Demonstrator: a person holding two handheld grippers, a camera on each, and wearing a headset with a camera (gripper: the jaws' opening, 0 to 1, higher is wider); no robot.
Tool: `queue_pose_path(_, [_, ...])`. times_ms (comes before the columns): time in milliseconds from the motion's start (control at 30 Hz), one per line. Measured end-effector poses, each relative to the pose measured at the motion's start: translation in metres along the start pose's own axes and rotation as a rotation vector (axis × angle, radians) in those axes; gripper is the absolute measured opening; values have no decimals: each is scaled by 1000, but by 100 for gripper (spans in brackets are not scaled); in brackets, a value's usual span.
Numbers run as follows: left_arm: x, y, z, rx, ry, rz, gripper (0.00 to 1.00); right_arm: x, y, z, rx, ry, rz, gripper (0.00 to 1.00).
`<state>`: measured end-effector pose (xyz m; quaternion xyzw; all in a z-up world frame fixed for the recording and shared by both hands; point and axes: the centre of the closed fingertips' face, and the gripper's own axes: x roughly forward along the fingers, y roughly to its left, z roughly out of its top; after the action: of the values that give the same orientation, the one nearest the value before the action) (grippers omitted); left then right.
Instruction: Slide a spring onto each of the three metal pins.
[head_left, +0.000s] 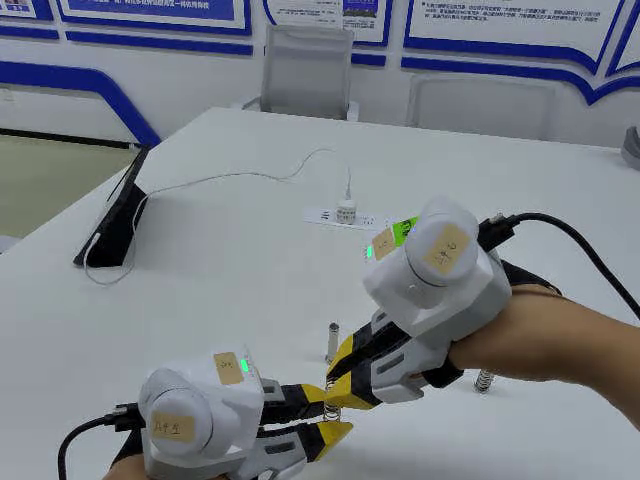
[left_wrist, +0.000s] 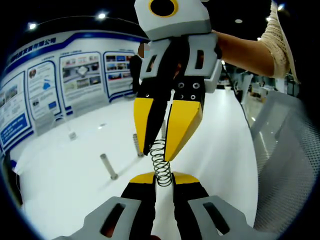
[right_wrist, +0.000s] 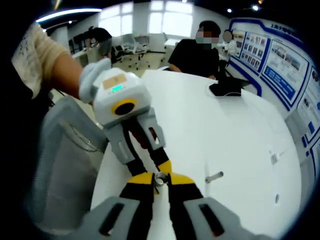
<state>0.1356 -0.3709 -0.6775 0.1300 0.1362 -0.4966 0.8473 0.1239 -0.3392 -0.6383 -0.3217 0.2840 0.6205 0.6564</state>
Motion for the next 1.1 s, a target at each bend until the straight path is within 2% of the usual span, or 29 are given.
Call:
queue_pose_path(700, [-5, 8, -5, -52, 13, 31, 32, -5, -9, -2, 13, 0, -23, 12])
queue_pose_path(1100, [-7, 12, -8, -83, 21, 53, 40, -13, -25, 0, 24, -7, -60, 12])
